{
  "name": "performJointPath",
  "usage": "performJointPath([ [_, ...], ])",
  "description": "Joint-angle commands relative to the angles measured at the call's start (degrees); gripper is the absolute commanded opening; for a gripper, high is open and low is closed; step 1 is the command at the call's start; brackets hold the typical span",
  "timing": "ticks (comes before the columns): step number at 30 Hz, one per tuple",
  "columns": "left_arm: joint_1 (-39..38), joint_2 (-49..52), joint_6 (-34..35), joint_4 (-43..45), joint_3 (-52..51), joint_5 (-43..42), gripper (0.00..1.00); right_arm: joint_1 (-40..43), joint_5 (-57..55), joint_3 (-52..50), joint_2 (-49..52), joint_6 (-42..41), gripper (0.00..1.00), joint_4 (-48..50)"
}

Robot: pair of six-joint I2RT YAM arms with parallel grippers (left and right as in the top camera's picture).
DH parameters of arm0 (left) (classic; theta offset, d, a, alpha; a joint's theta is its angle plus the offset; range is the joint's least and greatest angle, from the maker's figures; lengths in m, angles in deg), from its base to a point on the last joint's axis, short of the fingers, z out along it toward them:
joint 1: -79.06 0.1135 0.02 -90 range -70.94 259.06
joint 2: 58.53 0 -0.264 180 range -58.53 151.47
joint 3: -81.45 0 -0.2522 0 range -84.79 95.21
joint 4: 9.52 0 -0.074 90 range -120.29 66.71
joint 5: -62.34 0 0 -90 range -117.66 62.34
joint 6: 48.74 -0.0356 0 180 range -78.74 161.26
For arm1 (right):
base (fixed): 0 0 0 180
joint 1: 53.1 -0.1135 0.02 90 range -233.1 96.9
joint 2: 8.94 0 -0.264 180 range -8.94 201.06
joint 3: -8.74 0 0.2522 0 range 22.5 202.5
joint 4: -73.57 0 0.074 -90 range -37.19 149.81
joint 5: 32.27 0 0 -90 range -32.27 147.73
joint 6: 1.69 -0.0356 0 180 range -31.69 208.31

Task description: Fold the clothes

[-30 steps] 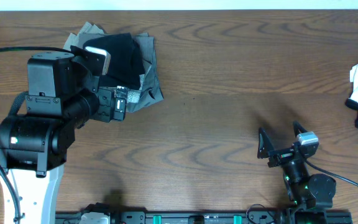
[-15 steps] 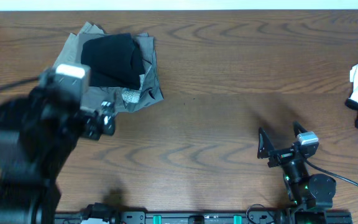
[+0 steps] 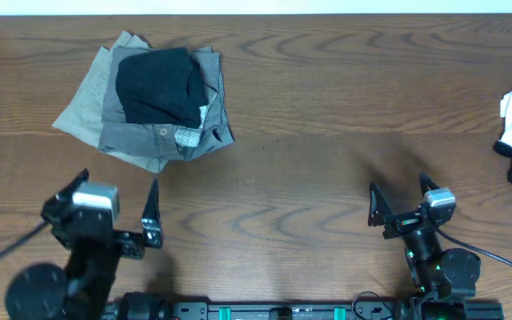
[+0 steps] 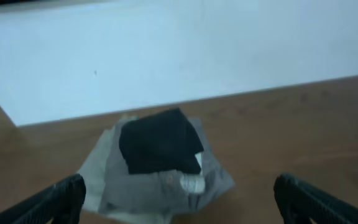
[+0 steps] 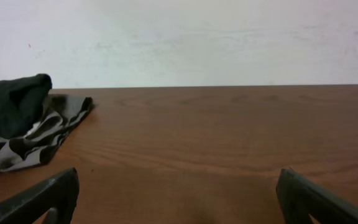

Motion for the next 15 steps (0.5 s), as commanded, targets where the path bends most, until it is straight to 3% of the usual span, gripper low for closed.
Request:
performJointPath([
  [1, 0.24, -5.35, 0.74, 2.78, -6.45, 0.70, 0.98, -0.26, 0.24, -0.26, -0.33, -0.48, 0.99, -0.02],
  [12, 0.24, -21.70, 0.76, 9.94, -27.41, 0.66, 0.98, -0.26, 0.26, -0.26, -0.33, -0.48, 0.99, 0.00],
  [15, 0.28, -21.27, 0.76, 10.14, -30.97, 0.44, 0.98, -0.26, 0.24, -0.26, -0.33, -0.48, 0.99, -0.02],
])
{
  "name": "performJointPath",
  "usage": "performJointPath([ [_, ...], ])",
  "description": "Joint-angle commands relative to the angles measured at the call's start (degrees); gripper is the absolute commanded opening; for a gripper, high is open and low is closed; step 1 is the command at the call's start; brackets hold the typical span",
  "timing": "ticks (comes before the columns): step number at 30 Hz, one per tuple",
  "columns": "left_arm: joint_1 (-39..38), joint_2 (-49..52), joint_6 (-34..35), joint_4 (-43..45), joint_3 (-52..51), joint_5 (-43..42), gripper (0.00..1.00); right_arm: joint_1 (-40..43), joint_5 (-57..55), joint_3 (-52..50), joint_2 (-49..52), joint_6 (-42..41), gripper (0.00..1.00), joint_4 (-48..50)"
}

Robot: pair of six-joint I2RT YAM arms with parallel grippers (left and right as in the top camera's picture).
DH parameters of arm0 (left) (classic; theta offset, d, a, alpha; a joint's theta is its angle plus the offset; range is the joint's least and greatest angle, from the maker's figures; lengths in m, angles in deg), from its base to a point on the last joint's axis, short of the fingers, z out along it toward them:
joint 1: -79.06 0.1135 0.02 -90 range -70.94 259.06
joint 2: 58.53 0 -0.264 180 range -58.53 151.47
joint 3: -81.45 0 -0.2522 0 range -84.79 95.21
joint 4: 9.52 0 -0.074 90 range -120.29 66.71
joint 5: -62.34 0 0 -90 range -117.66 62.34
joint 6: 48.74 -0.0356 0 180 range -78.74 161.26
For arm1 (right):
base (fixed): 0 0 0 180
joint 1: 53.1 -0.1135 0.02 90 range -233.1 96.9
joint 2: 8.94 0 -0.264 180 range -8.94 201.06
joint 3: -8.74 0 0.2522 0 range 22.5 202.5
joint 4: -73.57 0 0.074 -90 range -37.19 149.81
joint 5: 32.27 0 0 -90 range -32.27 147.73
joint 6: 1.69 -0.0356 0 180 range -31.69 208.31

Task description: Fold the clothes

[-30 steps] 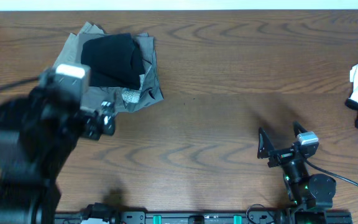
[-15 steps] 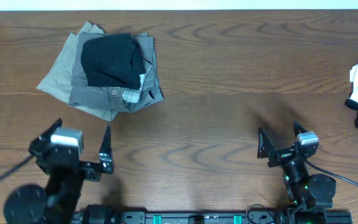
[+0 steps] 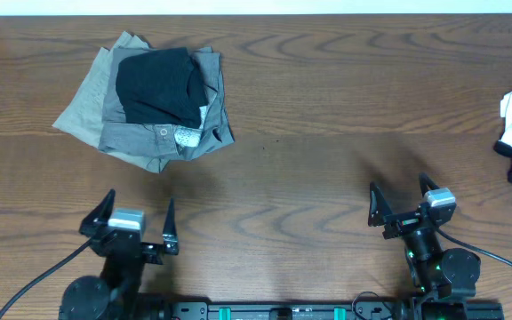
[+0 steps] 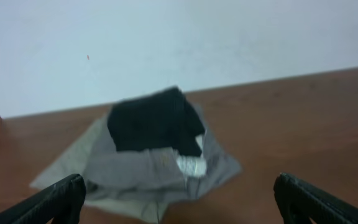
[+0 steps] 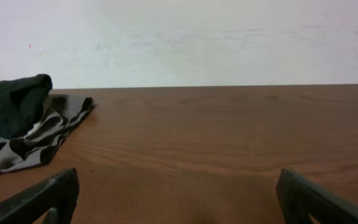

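Note:
A folded stack of clothes, grey garments with a black one on top, lies at the table's far left. In the left wrist view the stack sits ahead of the open fingers. My left gripper stands open and empty near the front edge, well short of the stack. On the right side of the front edge, my right gripper is open and empty over bare wood. A black-over-grey heap of cloth shows at the left of the right wrist view.
A loose heap of white and dark clothes lies at the table's right edge. The brown wooden table runs to a white wall at the back. Both arm bases sit along the front edge.
My left arm has drawn back toward the front edge and a little right, and sits lower. Its gripper is still open and empty. The right arm and the clothes have not moved.

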Motion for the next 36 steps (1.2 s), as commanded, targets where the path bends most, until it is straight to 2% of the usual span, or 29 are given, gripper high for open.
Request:
performJointPath([
  [1, 0.28, -0.61, 0.76, 0.76, -4.07, 0.46, 0.98, -0.26, 0.24, -0.24, -0.33, -0.42, 0.99, -0.04],
  [11, 0.35, -0.59, 0.50, 10.64, -20.68, 0.70, 0.98, -0.26, 0.24, -0.24, -0.33, -0.42, 0.99, -0.04],
  [36, 0.13, -0.52, 0.11, 11.21, -20.79, 0.68, 0.98, -0.26, 0.22, -0.24, -0.33, -0.42, 0.99, -0.02],
])
